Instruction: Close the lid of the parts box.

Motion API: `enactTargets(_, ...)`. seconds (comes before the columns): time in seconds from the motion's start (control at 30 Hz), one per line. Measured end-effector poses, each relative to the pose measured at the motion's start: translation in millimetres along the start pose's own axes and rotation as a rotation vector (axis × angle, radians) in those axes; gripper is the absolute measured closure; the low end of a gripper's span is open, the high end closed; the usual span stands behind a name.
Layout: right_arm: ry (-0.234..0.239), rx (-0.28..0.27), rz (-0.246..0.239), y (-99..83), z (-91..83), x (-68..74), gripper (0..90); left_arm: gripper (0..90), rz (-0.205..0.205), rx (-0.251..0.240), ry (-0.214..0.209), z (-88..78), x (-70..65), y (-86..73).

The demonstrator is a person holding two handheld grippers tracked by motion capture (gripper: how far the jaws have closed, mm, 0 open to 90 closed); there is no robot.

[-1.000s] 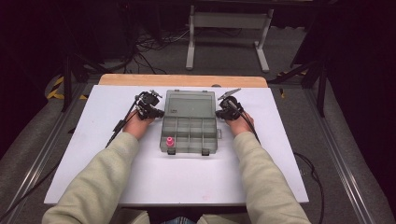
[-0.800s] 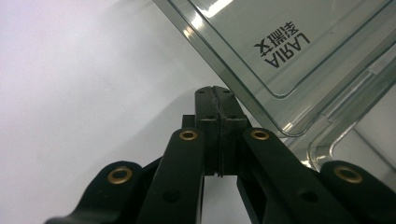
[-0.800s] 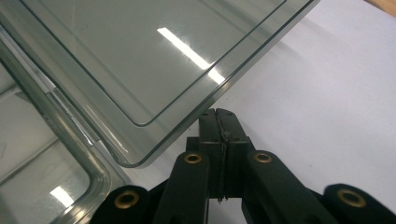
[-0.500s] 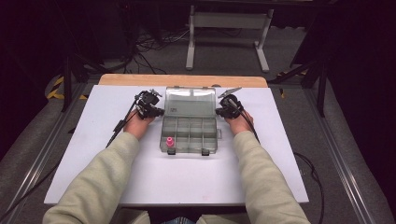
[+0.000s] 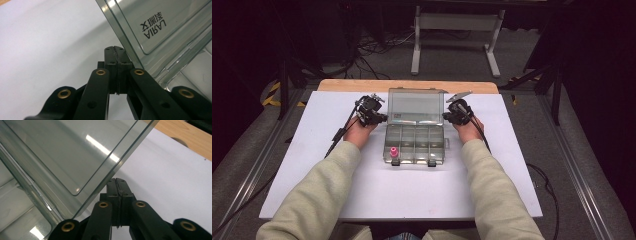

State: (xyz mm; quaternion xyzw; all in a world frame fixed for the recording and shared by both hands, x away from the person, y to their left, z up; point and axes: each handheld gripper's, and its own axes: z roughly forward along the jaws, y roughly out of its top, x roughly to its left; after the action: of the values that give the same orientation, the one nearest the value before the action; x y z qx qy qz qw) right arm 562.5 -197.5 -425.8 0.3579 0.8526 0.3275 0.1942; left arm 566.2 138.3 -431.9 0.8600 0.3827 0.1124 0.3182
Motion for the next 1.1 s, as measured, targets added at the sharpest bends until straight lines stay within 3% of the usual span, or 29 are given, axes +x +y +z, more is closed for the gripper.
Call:
enactTargets(0.3,-0.003,-0.02,0.0,2.0,-4.9,0.2,90.0,89.3,0.02,-0.013,0.016,-5.1,-1.6,1.7)
enactTargets(1.1,0.011,-0.063,-0.023,6.3,-26.0,4.9,90.0,89.4,0.038,-0.054,-0.001,-20.3,-6.6,2.6)
